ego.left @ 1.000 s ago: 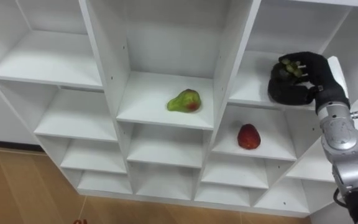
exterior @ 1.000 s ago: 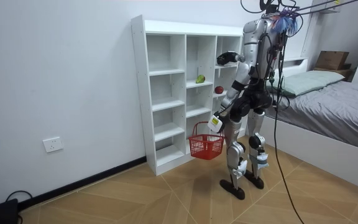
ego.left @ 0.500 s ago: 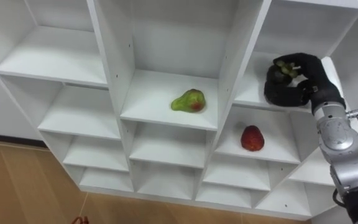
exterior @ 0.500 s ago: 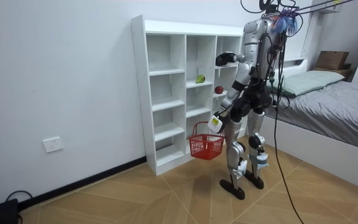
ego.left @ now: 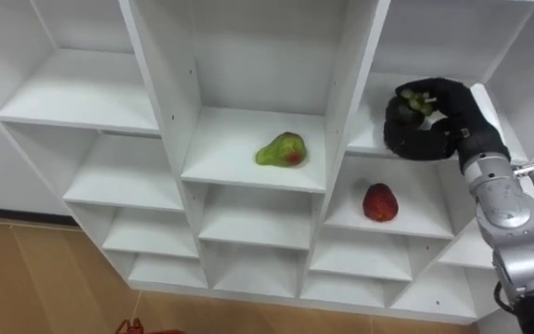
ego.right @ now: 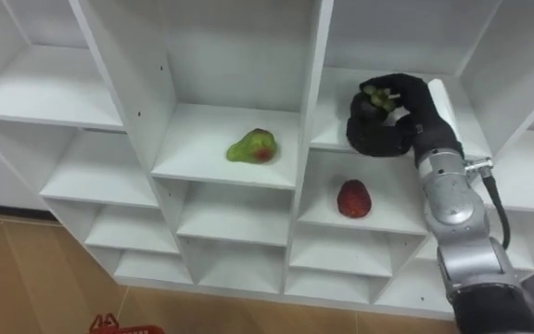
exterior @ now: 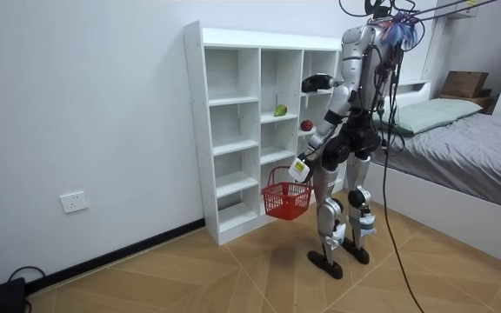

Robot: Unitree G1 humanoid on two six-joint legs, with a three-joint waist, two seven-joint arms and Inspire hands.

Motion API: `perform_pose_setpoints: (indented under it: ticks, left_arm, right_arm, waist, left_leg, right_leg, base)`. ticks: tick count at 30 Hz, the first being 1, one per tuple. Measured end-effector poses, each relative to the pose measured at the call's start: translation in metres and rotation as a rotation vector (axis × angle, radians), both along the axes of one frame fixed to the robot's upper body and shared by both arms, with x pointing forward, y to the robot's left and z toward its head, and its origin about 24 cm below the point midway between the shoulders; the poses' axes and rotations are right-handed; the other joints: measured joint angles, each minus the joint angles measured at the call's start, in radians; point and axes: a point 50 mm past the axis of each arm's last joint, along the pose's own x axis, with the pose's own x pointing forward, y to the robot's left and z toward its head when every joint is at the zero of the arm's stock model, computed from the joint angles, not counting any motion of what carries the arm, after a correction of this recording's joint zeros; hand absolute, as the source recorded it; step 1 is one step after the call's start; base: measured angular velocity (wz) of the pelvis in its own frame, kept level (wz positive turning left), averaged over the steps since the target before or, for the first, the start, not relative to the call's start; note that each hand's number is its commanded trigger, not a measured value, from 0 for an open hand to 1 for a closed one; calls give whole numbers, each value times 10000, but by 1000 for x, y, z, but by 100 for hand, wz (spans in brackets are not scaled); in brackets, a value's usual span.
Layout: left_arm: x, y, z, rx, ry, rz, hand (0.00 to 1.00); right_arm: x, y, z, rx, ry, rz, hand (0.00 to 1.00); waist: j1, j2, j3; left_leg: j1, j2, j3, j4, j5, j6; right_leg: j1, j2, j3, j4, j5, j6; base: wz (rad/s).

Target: Collect fruits from the closet

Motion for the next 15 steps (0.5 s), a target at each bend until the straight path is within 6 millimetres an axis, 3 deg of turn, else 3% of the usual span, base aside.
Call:
perform_pose_setpoints:
  ticks: [6, 15]
  left_arm:
    - [-3, 0, -1, 67, 43, 57, 100]
    - [0, -5, -1, -66, -193, -1, 100]
  right_arm:
    - [-20, 5, 8, 854, -631, 157, 100]
    - [-33, 17, 35, 909, -1804, 853, 100]
  waist:
    - [-244, -72, 39]
    - [-672, -42, 0]
  left_leg:
    - [-33, 3, 113, -34, 0, 0]
    - [-32, 59, 392, -162, -1, 0]
  right_leg:
    - [-77, 2, 69, 2, -1, 0]
    - [-323, 39, 348, 91, 1, 0]
  base:
    - [-3]
    - [-10]
